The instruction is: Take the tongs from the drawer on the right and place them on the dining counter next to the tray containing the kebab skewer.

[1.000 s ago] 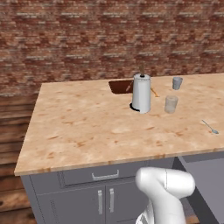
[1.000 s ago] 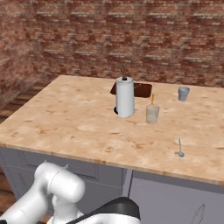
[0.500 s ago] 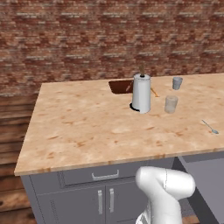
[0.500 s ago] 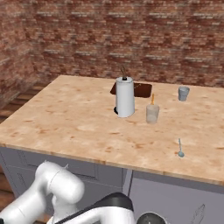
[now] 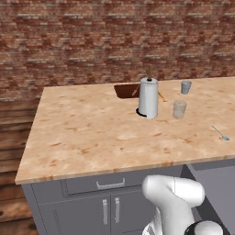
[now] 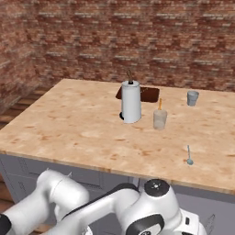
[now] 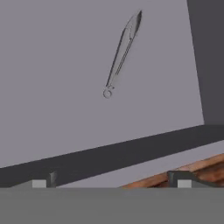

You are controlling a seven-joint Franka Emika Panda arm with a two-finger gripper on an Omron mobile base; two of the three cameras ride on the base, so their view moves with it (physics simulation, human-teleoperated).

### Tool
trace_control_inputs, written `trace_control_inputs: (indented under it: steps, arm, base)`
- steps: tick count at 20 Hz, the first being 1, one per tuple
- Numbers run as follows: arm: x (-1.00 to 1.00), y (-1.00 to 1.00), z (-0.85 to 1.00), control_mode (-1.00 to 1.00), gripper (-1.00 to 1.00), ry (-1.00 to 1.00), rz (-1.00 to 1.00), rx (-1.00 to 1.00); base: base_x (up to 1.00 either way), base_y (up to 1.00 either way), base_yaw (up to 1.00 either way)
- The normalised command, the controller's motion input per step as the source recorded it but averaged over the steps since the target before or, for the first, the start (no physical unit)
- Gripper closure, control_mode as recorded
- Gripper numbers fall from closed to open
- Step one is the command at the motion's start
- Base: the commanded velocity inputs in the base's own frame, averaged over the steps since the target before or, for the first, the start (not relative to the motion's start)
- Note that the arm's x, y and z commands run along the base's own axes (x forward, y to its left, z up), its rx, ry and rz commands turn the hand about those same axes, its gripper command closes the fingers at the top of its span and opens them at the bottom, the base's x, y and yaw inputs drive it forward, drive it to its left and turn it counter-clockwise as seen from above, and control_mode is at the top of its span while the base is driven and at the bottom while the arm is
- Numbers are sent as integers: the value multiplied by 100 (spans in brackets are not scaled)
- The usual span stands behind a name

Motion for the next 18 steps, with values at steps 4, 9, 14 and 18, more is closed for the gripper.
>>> trace_control_inputs:
  steps: [4, 9, 14, 18]
  arm:
    - [0, -68, -4, -100, -100, 14, 0, 20]
    - [0, -35, -13, -100, -100, 7, 0, 19]
    - [1, -8, -1, -100, -100, 3, 0, 16]
    - [0, 0, 0, -100, -100, 0, 0, 2]
  base:
    - [0, 0, 0]
    - [0, 0, 0]
    - [0, 0, 0]
    - [0, 0, 0]
